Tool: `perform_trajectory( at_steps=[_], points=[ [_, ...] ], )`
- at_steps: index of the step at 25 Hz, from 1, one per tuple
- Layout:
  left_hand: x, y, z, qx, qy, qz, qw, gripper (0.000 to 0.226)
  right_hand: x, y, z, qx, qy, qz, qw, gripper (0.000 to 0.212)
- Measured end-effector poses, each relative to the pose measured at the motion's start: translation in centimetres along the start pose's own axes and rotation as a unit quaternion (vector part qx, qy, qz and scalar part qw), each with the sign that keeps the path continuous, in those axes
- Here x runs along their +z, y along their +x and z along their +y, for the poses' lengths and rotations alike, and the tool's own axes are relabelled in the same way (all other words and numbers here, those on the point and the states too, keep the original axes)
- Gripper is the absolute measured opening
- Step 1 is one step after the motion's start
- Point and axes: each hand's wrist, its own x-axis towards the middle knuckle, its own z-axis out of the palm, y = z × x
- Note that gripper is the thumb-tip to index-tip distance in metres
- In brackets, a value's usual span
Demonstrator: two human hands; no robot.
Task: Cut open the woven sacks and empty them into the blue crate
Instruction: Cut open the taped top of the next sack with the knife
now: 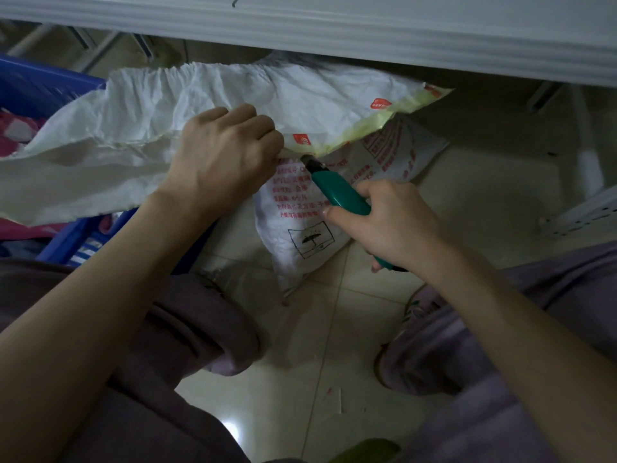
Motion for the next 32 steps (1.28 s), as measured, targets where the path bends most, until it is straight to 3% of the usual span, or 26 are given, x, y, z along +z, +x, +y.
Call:
perform_trajectory(
  at_steps=[7,13,23,28,32],
  points=[
    [-0.2,-0.4,0.2,-0.008,0.003,0.009,1.000,0.023,0.4,0.1,-0.1,0.031,0.035,-0.030,0.998,0.039],
    [-0.9,-0.7,0.0,-0.063,-0.031,0.032,0.997,0.025,1.0,0.0,-0.6,0.030,0.077,-0.039,0.996,0.040],
    [-0.7,-0.3,0.5,-0.055,-0.028,0.025,0.998,0.022,0.9,0.3,0.0,-0.042,-0.109,0.092,0.989,0.035],
    [-0.7,0.2,0.9,-0.045,-0.032,0.024,0.998,0.021,0.1,0.2,0.1,-0.034,-0.100,0.081,0.991,0.027],
    [-0.7,0.3,0.9,-0.058,-0.045,0.016,0.997,0.021,-0.6,0.6,0.6,-0.006,-0.088,0.079,0.993,0.035]
  ],
)
